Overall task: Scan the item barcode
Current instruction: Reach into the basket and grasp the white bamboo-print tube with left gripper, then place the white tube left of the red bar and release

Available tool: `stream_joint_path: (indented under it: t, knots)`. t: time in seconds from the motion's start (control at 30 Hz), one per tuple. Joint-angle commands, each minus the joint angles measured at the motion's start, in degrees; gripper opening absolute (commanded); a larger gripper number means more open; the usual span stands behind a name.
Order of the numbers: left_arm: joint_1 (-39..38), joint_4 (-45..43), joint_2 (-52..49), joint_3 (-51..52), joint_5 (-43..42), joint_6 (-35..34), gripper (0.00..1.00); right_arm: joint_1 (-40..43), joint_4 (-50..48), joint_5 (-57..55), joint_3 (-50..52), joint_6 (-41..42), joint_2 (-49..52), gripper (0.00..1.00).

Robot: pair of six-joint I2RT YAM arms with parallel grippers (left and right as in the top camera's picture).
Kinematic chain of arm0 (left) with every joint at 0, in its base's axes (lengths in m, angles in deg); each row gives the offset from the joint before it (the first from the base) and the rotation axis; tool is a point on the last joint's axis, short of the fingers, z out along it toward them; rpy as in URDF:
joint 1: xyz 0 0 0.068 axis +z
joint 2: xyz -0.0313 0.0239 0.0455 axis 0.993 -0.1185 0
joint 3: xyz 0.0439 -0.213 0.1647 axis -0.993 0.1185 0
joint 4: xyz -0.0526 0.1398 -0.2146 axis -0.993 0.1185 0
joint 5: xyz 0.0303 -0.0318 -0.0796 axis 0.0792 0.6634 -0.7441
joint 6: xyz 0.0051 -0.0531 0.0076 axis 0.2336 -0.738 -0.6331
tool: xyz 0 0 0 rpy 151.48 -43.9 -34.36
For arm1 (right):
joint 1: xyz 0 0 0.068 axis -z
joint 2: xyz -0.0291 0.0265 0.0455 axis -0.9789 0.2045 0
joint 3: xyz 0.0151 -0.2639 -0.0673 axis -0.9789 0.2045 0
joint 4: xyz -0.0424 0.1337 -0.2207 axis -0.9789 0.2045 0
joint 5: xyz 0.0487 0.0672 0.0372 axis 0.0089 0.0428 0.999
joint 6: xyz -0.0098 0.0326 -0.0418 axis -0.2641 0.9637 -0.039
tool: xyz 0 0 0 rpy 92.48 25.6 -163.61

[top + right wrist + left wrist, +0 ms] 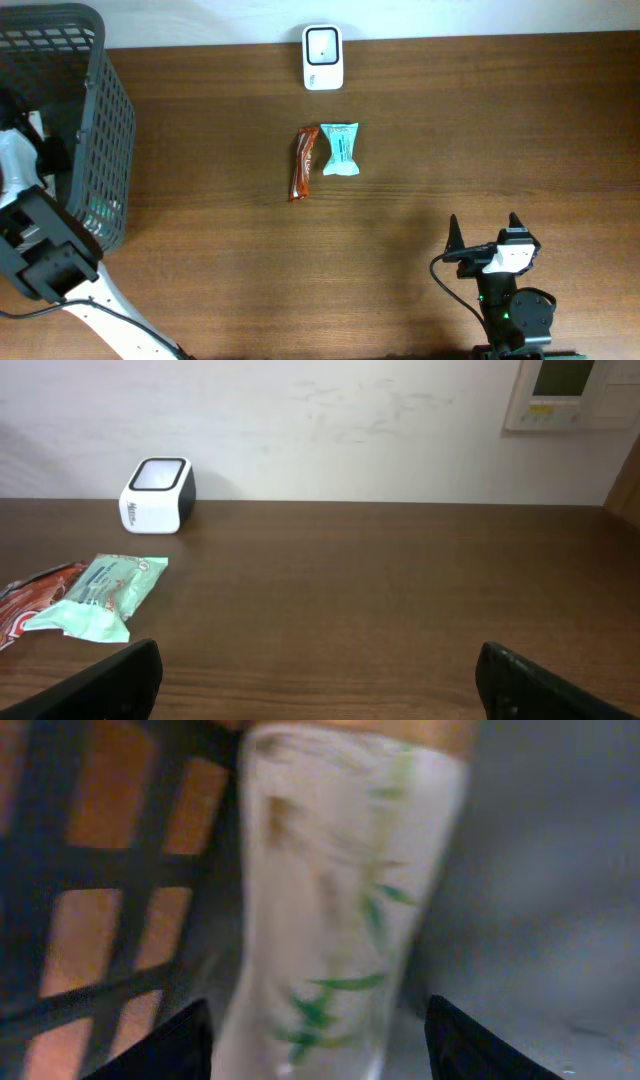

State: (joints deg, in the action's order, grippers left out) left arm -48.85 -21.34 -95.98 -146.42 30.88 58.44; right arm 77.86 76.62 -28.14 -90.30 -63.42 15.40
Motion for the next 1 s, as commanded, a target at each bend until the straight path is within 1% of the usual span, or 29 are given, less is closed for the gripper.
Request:
stream_joint_path:
  t: [0.0, 0.03, 0.07, 0.1, 0.13, 0.17, 0.2, 0.23, 0.27, 0.3, 0.4, 0.43, 0.47, 0.53, 0.57, 0.6, 0.67, 0.7, 0.73, 0.8, 0.9, 0.93, 0.97]
  knots:
    - [2.38, 0.33, -0.63, 0.9, -5.07, -1.44, 0.63, 0.31, 0.24, -0.72, 0.42, 0.24, -0.42, 0.98]
    - [2.49, 0.37, -0.63, 1.73, -7.5, -0.96, 0.54, 0.33, 0.24, -0.72, 0.42, 0.22, -0.42, 0.98]
    - [2.54, 0.33, -0.63, 2.34, -7.61, -0.98, 0.45, 0.31, 0.24, -0.72, 0.42, 0.24, -0.42, 0.99]
    - [2.54, 0.55, -0.63, 3.23, -7.56, -1.01, 0.24, 0.33, 0.24, -0.72, 0.42, 0.24, -0.42, 0.99]
    - [2.51, 1.16, -0.61, 3.23, -7.56, -1.05, 0.08, 0.33, 0.24, -0.7, 0.42, 0.22, -0.42, 0.98]
    - [2.51, 1.92, -0.22, 3.1, -7.54, -2.71, 0.0, 0.31, 0.24, -0.72, 0.42, 0.24, -0.42, 0.99]
    - [2.51, 2.6, 0.46, 2.78, -7.56, -5.14, 0.0, 0.31, 0.24, -0.72, 0.42, 0.22, -0.42, 0.99]
    - [2.47, 3.93, 2.05, 1.73, -7.78, -9.18, 0.0, 0.31, 0.24, -0.72, 0.42, 0.24, -0.42, 0.99]
    - [2.4, 4.79, 3.43, 0.81, -9.07, -10.45, 0.0, 0.33, 0.24, -0.72, 0.42, 0.24, -0.42, 0.98]
    - [2.4, 5.73, 5.22, -0.39, -12.15, -10.67, 0.0, 0.33, 0.24, -0.72, 0.42, 0.24, -0.42, 0.99]
    - [2.4, 7.08, 14.21, -3.85, -30.99, -10.69, 0.0, 0.33, 0.24, -0.72, 0.42, 0.24, -0.42, 0.99]
    - [2.4, 7.06, 16.46, -4.0, -35.28, -10.69, 0.0, 0.31, 0.24, -0.72, 0.42, 0.24, -0.42, 0.99]
    - [2.4, 6.99, 19.74, -4.0, -41.4, -11.08, 0.0, 0.33, 0.24, -0.72, 0.42, 0.24, -0.42, 0.99]
    - [2.4, 6.36, 25.99, -4.0, -48.89, -18.62, 0.0, 0.33, 0.24, -0.7, 0.42, 0.24, -0.42, 0.99]
    - [2.4, 6.34, 28.3, -4.0, -51.82, -20.24, 0.0, 0.31, 0.24, -0.72, 0.42, 0.24, -0.42, 0.99]
    - [2.4, 6.05, 30.05, -4.0, -54.51, -20.41, 0.0, 0.33, 0.24, -0.72, 0.42, 0.24, -0.42, 0.99]
    - [2.01, 5.01, 33.88, -4.0, -62.82, -20.41, 0.0, 0.33, 0.24, -0.72, 0.42, 0.24, -0.42, 0.98]
    - [1.38, 4.66, 35.21, -4.0, -65.33, -20.41, 0.0, 0.33, 0.24, -0.72, 0.42, 0.24, -0.42, 0.99]
    - [0.31, 4.11, 36.85, -4.0, -66.9, -20.57, 0.0, 0.33, 0.24, -0.72, 0.42, 0.24, -0.42, 0.98]
    - [-2.36, 2.91, 39.5, -4.0, -66.93, -22.34, 0.0, 0.33, 0.24, -0.72, 0.42, 0.24, -0.42, 0.99]
    - [-7.63, 1.4, 42.53, -4.0, -66.9, -22.95, 0.0, 0.31, 0.24, -0.72, 0.42, 0.24, -0.42, 0.99]
    - [-10.05, 1.2, 43.23, -4.0, -66.62, -24.15, 0.0, 0.31, 0.24, -0.72, 0.42, 0.22, -0.42, 0.99]
    - [-13.38, 1.22, 43.6, -4.0, -64.48, -30.21, 0.0, 0.33, 0.24, -0.72, 0.42, 0.24, -0.42, 0.98]
